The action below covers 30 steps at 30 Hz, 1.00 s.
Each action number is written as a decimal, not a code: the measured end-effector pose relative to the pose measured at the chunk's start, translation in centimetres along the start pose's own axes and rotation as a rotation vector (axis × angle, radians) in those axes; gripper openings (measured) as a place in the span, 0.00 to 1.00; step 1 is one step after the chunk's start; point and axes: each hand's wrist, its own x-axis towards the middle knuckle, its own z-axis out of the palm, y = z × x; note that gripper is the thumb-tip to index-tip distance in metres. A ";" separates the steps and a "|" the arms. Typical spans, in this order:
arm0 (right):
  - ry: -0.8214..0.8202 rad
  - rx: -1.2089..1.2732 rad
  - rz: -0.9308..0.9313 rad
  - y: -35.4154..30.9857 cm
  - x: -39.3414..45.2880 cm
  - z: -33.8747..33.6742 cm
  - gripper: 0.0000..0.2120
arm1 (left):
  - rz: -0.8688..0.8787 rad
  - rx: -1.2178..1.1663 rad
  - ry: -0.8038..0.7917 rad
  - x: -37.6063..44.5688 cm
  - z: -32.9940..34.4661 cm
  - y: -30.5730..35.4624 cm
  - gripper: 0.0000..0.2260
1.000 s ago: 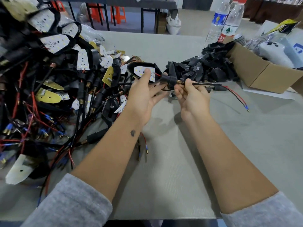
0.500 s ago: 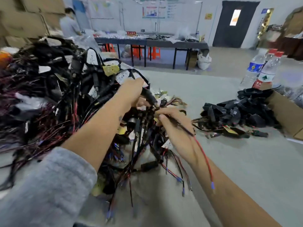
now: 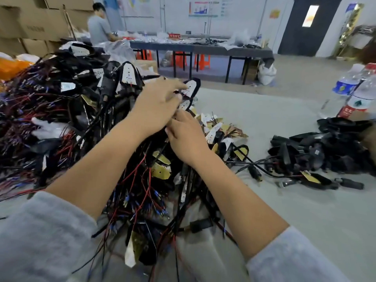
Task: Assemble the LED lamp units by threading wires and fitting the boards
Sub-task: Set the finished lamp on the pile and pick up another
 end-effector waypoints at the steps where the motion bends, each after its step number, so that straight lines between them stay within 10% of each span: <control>1: -0.003 0.012 0.002 0.1 0.0 -0.1 0.13 | 0.038 0.141 -0.082 0.0 1.1 0.1 0.15; 5: -0.059 0.013 0.037 1.0 -0.6 -0.7 0.19 | -0.024 0.500 -0.270 0.5 4.2 -0.3 0.17; 13: -0.122 0.119 -0.133 3.3 -4.4 -0.3 0.19 | -0.029 0.745 -0.057 -1.5 5.8 -4.1 0.22; 19: 0.203 0.347 0.073 6.8 -5.6 -1.4 0.09 | 0.062 0.839 -0.009 -0.8 5.0 -7.2 0.21; 30: 0.217 0.458 0.573 12.2 -10.5 -6.0 0.14 | -0.070 0.901 -0.097 1.0 4.3 -8.0 0.23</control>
